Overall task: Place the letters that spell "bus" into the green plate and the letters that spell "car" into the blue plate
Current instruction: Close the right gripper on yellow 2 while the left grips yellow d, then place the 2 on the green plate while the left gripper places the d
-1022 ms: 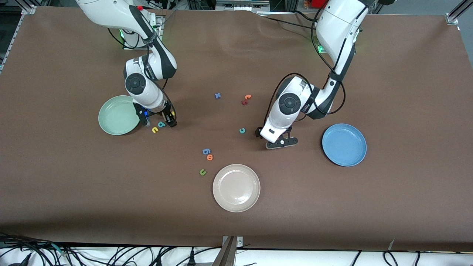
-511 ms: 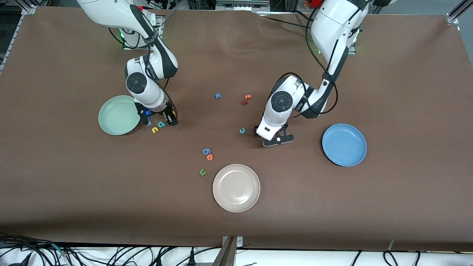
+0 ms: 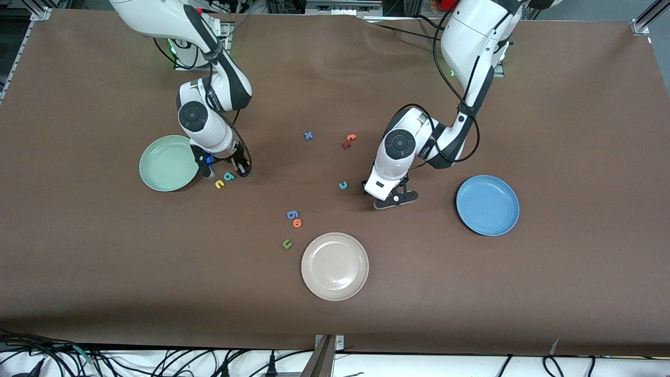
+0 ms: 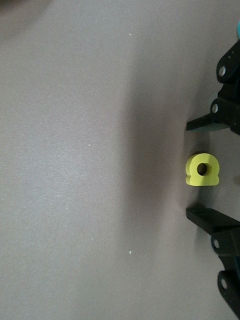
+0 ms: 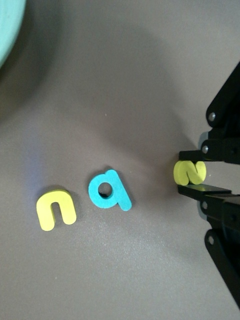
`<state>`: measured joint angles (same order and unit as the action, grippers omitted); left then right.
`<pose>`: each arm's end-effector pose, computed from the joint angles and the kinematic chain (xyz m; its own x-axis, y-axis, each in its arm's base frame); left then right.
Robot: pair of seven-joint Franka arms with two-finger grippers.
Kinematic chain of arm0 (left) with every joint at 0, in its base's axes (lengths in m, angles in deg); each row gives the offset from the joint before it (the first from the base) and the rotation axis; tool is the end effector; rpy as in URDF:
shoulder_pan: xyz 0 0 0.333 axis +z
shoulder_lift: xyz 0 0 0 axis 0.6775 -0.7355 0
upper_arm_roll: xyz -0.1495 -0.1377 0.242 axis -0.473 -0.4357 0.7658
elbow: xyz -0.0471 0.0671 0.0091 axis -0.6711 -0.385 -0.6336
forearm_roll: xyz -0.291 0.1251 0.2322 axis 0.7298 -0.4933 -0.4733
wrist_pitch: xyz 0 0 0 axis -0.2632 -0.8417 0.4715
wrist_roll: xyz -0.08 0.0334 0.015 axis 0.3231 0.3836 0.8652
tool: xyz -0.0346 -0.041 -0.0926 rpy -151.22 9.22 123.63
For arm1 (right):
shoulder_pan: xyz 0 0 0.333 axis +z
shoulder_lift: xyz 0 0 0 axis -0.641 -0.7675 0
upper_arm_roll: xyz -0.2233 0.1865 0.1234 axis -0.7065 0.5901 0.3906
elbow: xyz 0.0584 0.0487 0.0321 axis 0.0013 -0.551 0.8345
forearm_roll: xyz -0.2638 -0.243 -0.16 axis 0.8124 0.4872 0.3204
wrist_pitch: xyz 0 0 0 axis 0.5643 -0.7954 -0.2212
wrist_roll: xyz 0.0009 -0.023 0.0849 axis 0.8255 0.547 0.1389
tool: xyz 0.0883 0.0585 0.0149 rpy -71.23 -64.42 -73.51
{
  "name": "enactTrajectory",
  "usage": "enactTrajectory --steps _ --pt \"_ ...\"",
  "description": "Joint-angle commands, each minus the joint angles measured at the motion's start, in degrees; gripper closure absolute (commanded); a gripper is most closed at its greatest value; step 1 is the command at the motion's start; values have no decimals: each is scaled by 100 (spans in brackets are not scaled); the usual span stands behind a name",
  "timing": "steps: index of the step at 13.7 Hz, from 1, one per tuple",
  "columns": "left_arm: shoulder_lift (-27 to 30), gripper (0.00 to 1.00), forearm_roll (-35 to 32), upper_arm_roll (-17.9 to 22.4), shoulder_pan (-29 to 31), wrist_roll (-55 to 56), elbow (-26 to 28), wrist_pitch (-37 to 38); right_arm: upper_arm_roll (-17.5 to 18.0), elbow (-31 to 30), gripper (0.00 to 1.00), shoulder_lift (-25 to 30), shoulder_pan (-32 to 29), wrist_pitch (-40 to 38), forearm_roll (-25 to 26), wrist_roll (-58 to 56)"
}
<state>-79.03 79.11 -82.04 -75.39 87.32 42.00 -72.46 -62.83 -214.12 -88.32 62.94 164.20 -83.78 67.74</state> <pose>0.5389 -0.3707 0.1702 0.9651 0.2605 -0.0256 0.2609 -0.9652 0.0154 0.4675 0.2166 0.1763 0.4713 -0.8782 -0.0817 -0.8804 -0.4740 0.0171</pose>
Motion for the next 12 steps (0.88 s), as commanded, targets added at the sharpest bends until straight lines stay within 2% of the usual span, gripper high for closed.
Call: enactTrajectory --steps 1,4,6,7,9,10,12 --pt "-72 34 -173 33 -31 143 -114 3 43 42 98 179 13 -596 -62 -108" --pt "-72 51 -181 33 -39 257 -114 3 -88 602 98 539 -5 -2053 -45 -493" --pt "-72 59 -181 42 -48 345 -114 3 -483 1121 98 628 -5 -3274 -45 -1037" --pt "-72 63 -173 42 -57 389 -114 3 -711 1271 98 663 -5 -3646 -45 -1405" --pt "-72 74 -181 33 -66 450 -114 3 -1159 1282 98 821 4 -3947 -27 -2240" --pt "-81 83 -181 33 -66 512 -114 3 -1414 1282 98 839 4 -4079 16 -2688" --pt "-81 91 -181 42 -66 521 -114 21 -1853 1247 98 804 -5 -4106 78 -3645"
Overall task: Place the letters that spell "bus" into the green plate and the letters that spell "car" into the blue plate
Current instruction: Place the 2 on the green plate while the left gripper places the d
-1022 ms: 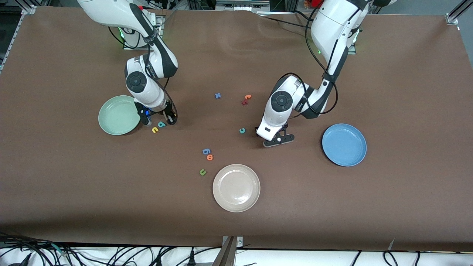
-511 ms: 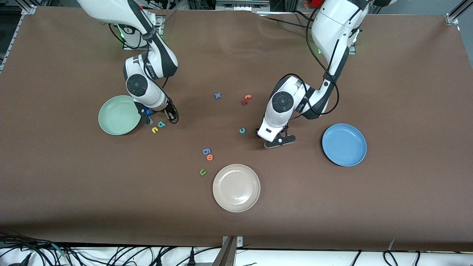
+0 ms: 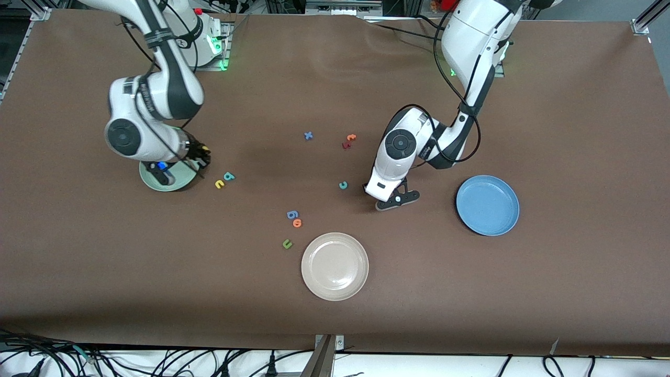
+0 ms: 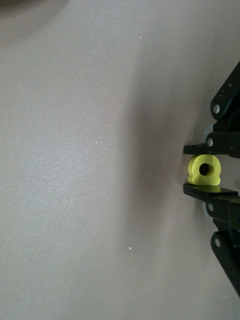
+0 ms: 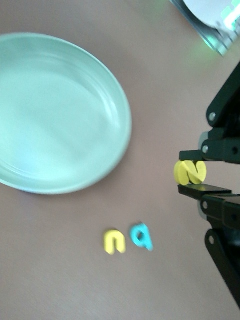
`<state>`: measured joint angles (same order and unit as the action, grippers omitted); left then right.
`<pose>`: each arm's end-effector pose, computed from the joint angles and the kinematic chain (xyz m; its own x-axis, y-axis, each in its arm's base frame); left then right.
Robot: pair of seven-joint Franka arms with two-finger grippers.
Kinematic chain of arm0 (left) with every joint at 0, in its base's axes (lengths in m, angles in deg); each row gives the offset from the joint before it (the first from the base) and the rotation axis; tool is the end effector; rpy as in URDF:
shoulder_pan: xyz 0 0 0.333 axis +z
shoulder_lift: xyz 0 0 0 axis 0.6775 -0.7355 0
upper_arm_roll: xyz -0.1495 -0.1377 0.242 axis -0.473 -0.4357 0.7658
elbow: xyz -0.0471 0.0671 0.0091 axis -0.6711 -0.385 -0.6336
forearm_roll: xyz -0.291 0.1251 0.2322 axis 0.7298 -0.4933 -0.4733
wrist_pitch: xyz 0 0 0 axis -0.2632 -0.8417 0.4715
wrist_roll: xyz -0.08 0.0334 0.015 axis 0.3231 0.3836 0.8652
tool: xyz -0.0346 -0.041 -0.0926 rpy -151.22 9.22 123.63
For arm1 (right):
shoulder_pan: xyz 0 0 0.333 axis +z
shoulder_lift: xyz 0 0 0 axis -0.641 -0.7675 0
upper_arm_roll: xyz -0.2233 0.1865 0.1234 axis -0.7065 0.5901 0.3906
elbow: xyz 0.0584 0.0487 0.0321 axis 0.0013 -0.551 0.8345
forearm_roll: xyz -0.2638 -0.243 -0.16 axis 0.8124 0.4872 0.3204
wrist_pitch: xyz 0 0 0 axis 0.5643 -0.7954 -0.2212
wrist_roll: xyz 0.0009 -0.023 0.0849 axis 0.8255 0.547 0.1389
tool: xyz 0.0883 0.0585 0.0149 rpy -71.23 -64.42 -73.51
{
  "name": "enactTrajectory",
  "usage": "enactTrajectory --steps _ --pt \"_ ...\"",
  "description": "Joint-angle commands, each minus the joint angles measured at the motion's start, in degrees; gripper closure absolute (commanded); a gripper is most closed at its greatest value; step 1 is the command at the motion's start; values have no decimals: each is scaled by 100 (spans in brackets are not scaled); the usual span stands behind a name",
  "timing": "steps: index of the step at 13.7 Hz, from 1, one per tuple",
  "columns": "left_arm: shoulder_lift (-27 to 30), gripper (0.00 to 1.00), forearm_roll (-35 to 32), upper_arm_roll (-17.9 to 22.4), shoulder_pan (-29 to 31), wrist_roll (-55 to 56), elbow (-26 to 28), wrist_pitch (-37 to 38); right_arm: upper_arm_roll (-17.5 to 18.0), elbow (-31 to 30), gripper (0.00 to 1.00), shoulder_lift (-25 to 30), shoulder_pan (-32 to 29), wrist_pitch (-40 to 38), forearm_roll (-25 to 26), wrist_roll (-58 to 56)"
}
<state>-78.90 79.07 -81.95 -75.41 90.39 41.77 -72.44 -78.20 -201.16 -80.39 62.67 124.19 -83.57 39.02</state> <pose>0.5408 -0.3711 0.1732 0.9498 0.3121 -0.0216 0.3125 -0.9497 0.0178 0.5238 0.0990 0.2872 0.6515 -0.7125 -0.2608 -0.6734 -0.7013 0.2337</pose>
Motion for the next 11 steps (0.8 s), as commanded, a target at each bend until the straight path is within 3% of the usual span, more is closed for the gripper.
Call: enactTrajectory --steps 1,3,5,8,11 --pt "-94 93 -178 33 -64 214 -91 28 -623 -50 98 -41 22 -88 152 -1300" --pt "-42 97 -178 33 -29 188 -108 185 -1064 -58 98 -234 -13 -26 189 -2215" --pt "37 98 -186 50 85 13 -466 990 -1293 -128 98 -462 -57 227 189 -2850" --pt "73 97 -186 42 506 -933 -1249 2519 -1382 -409 97 -735 -188 956 189 -3378" --pt "186 97 -178 33 1016 -2819 -1418 3295 -1382 -462 96 -911 -277 1187 145 -3538"
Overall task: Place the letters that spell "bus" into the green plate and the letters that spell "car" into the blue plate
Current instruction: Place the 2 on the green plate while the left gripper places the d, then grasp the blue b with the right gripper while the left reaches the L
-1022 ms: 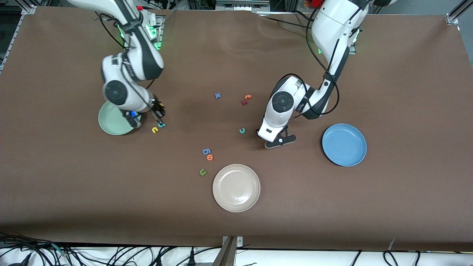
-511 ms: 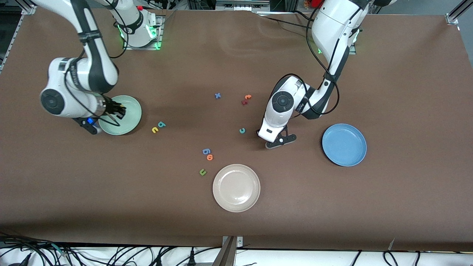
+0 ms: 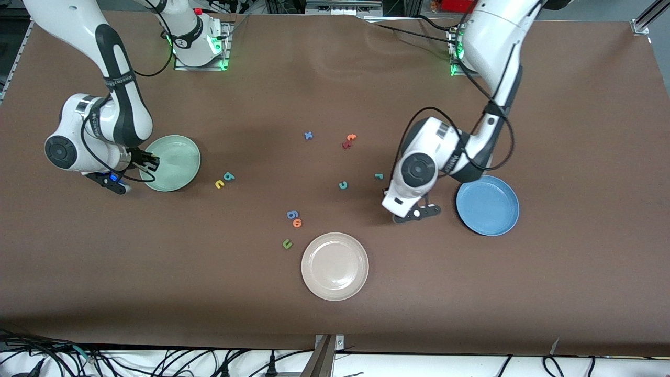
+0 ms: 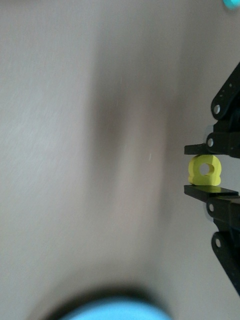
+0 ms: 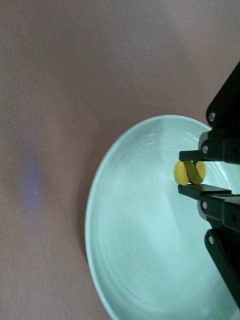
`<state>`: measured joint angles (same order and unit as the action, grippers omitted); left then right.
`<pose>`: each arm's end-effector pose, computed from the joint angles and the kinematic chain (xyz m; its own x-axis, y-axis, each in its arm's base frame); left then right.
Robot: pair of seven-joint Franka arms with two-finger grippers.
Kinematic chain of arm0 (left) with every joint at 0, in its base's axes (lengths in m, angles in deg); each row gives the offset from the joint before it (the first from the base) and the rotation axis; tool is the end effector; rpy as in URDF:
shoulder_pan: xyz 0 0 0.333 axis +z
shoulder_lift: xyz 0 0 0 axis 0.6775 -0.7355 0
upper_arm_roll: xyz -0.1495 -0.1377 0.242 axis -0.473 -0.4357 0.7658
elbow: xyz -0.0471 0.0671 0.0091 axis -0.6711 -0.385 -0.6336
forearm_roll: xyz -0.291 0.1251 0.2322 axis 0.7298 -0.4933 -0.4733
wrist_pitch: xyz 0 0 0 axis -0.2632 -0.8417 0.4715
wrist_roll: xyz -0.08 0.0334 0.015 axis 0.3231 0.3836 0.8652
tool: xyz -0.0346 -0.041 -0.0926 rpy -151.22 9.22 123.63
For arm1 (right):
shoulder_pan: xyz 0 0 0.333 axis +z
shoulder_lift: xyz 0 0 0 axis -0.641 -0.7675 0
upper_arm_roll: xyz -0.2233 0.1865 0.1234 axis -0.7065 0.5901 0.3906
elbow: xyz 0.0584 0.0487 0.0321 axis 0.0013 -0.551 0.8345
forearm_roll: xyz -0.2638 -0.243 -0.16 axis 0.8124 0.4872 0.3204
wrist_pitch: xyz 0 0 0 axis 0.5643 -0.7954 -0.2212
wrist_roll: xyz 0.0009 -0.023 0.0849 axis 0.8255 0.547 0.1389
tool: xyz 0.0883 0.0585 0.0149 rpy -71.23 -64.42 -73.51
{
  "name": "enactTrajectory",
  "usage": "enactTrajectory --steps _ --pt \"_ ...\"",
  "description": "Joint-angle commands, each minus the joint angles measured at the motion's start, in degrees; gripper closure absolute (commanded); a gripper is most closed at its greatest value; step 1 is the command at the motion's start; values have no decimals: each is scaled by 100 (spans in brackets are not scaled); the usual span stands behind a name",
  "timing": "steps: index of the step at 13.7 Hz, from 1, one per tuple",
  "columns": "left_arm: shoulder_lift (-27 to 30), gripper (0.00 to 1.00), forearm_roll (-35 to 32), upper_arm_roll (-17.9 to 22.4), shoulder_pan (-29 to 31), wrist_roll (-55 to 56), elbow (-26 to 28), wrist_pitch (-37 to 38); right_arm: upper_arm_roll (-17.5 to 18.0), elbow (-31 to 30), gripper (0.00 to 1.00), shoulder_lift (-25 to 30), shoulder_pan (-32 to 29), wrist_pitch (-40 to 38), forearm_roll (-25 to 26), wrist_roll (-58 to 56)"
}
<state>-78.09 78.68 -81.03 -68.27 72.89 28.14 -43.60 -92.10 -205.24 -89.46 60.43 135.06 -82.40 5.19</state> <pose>0.6050 -0.3008 0.2422 0.9653 0.1511 -0.2130 0.1257 -0.9838 -0.1280 0.5173 -0.0604 0.2055 0.8274 -0.4783 -0.2944 -0.4382 -0.8776 0.1943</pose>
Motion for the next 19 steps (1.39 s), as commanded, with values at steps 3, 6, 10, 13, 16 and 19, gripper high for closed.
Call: enactTrajectory --steps 3,6,10,13,16,19 --pt "194 97 -138 -60 899 -2759 -64 860 17 -81 76 -22 -52 109 11 -154" --pt "203 97 -138 -60 1445 -4220 -38 1098 8 -63 10 4 -52 82 -15 -137" --pt "151 96 -269 -51 1771 -5128 6 1080 69 50 1 293 26 -285 -16 143" --pt "142 20 -393 -59 1798 -5234 6 1098 113 366 1 443 482 -874 -7 1037" --pt "168 0 -384 -68 1763 -5208 -12 1115 131 587 1 443 1079 -929 -24 2206" --pt "177 0 -305 -86 1737 -5138 -3 1115 131 719 1 365 1502 -806 -112 3192"
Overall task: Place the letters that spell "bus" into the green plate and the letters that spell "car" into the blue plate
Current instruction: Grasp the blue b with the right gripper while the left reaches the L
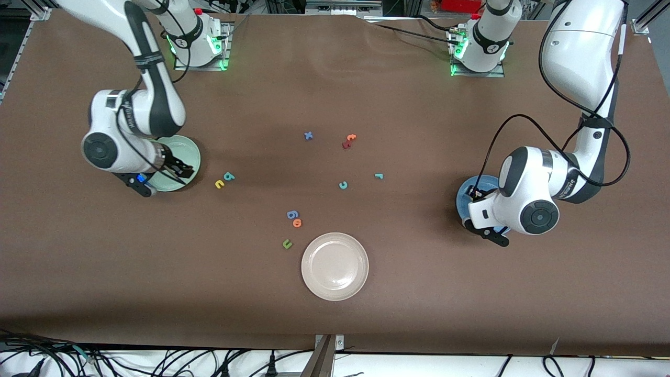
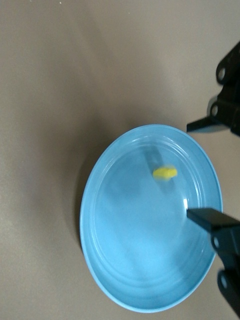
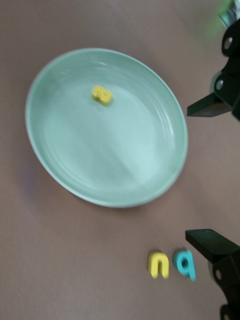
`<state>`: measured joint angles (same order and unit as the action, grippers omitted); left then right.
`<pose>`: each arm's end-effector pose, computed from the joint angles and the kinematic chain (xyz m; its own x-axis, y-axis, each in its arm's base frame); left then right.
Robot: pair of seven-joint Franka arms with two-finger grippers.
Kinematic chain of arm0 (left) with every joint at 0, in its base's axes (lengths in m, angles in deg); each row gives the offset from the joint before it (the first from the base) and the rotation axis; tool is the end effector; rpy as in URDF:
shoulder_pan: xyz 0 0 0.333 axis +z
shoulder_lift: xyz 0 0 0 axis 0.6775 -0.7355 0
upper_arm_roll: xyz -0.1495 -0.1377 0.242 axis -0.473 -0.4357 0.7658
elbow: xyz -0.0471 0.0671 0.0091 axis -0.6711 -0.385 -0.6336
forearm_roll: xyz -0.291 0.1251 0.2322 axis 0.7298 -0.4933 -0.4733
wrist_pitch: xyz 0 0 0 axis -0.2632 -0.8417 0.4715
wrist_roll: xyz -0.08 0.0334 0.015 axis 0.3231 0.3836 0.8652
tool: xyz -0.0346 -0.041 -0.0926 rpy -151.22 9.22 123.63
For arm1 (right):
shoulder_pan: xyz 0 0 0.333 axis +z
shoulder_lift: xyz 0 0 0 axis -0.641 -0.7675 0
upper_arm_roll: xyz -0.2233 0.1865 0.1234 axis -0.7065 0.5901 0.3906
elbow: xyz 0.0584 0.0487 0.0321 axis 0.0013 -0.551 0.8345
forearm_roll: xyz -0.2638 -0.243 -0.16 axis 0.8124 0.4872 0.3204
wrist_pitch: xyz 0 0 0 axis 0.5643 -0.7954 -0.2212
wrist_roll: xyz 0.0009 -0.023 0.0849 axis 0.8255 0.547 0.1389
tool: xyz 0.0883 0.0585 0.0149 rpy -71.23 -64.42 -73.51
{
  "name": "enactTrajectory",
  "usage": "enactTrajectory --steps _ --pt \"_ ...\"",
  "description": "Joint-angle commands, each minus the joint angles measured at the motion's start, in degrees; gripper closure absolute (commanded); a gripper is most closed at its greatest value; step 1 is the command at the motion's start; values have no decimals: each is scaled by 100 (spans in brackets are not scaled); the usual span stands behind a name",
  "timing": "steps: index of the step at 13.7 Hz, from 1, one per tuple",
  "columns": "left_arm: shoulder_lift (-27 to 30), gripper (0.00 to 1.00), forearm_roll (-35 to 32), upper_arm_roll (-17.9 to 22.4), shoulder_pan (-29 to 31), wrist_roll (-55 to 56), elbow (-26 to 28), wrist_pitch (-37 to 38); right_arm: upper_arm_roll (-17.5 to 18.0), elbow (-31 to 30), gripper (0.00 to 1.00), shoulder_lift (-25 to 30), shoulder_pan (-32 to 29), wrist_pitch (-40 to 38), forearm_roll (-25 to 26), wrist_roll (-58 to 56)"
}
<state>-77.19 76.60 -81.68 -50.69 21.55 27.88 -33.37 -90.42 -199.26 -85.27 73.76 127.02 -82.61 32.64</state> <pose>0.6469 -0.1045 0.2459 0.8116 -0.4416 -0.3825 -0.4353 -0.8937 0.1083 0.5397 0.0901 0.2684 0.7326 -0.6509 -0.1988 -0.6030 -0.7563 0.2538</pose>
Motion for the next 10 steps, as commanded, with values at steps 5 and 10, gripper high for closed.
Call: enactTrajectory --steps 5,10 --pt "113 0 516 -493 -58 1742 154 -275 -45 129 1 -502 635 850 -856 739" --pt "86 0 632 -1065 -224 4166 243 -820 122 -2 1 -898 724 1518 -1049 915"
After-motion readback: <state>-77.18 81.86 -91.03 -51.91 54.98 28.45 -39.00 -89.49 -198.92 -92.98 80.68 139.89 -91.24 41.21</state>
